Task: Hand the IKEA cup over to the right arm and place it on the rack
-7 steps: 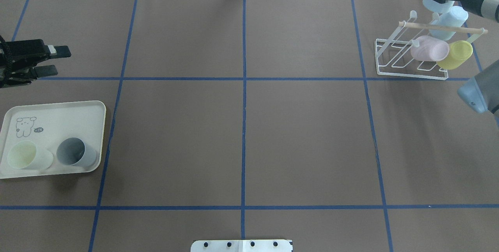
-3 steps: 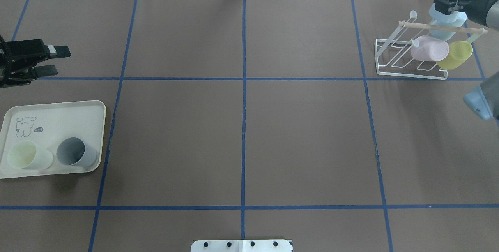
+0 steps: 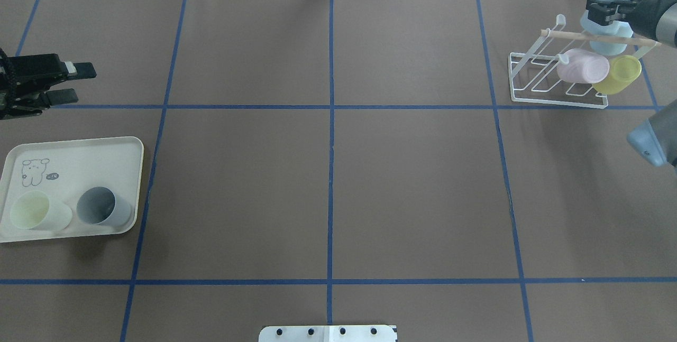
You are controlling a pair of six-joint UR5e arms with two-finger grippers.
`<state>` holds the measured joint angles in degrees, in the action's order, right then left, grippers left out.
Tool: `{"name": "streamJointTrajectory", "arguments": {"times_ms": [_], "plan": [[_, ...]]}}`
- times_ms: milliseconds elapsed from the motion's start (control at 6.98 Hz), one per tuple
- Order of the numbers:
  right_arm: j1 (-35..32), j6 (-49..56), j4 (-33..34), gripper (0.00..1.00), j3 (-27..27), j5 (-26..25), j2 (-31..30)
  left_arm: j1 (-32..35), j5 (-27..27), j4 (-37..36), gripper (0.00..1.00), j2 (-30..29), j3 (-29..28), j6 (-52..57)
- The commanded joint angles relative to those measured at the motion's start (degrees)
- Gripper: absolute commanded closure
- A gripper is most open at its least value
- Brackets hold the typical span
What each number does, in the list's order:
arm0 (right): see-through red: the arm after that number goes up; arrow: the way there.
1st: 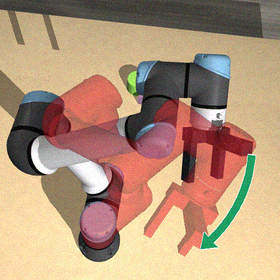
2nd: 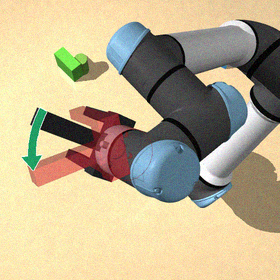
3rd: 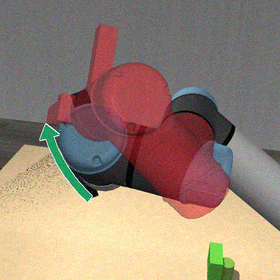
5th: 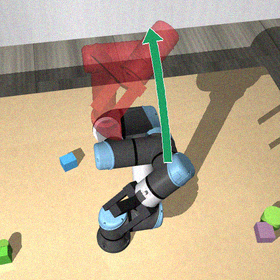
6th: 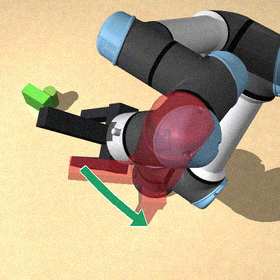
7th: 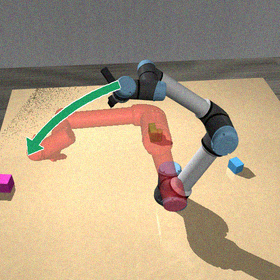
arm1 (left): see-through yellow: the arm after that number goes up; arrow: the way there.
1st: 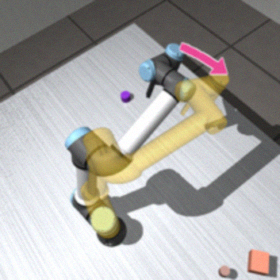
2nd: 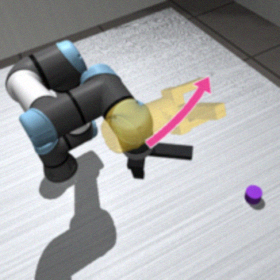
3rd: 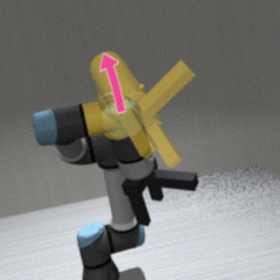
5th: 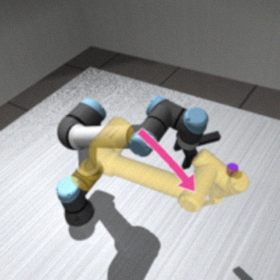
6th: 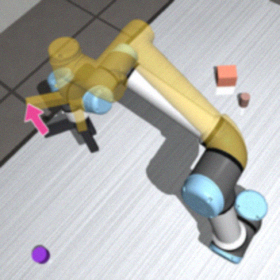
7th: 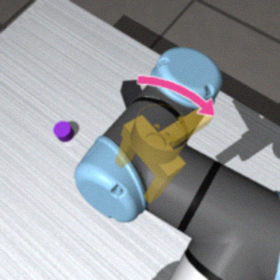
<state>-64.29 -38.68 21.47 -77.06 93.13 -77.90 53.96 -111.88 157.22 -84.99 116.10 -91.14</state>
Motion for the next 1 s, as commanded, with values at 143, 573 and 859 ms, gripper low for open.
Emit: {"name": "streamJointTrajectory", "arguments": {"times_ms": [143, 573, 859], "plan": [[0.4, 0.0, 0.1, 1.0, 0.2, -0.1, 0.5, 0.0, 0.0, 0.0, 0.0, 0.1, -0.2, -0.1], [0.5, 0.2, 0.0, 1.0, 1.5, -0.1, 0.1, 0.0, 0.1, 0.0, 0.0, 0.0, 0.0, -0.4], [0.5, 0.1, 0.1, 1.0, 2.0, -0.1, 0.6, 0.0, 0.1, 0.0, 0.0, 0.0, 0.2, -0.6]]}}
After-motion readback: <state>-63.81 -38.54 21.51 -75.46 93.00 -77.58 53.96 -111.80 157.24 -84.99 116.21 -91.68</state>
